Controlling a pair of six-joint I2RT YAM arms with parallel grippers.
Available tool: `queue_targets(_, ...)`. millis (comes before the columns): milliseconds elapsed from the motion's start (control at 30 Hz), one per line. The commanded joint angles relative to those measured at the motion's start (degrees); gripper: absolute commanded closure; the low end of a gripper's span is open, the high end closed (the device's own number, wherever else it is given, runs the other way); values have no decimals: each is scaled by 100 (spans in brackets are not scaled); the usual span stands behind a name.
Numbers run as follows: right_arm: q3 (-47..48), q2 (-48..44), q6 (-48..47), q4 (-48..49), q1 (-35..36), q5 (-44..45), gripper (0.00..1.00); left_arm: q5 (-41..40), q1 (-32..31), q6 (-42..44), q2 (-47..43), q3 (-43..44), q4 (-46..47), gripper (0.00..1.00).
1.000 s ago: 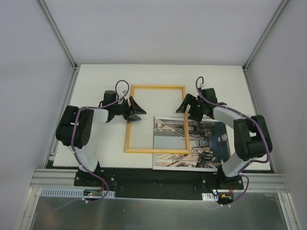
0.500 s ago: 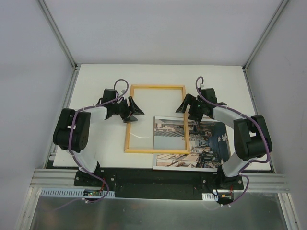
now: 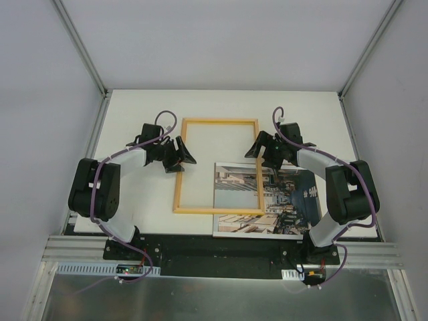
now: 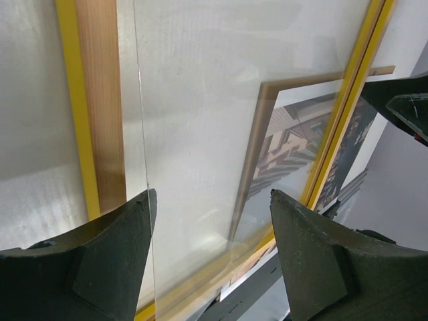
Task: Put the photo into the frame
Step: Place the glass panel in the frame body.
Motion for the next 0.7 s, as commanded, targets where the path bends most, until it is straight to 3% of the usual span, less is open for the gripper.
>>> queue_targets(0,185,-162,-30,0,47,-116,4,-355,-38,326,-334,177,-472,32)
queue_targets(667,194,-162,-57,-35,55,-99,4,-918,-38,494,-677,89,-973,32)
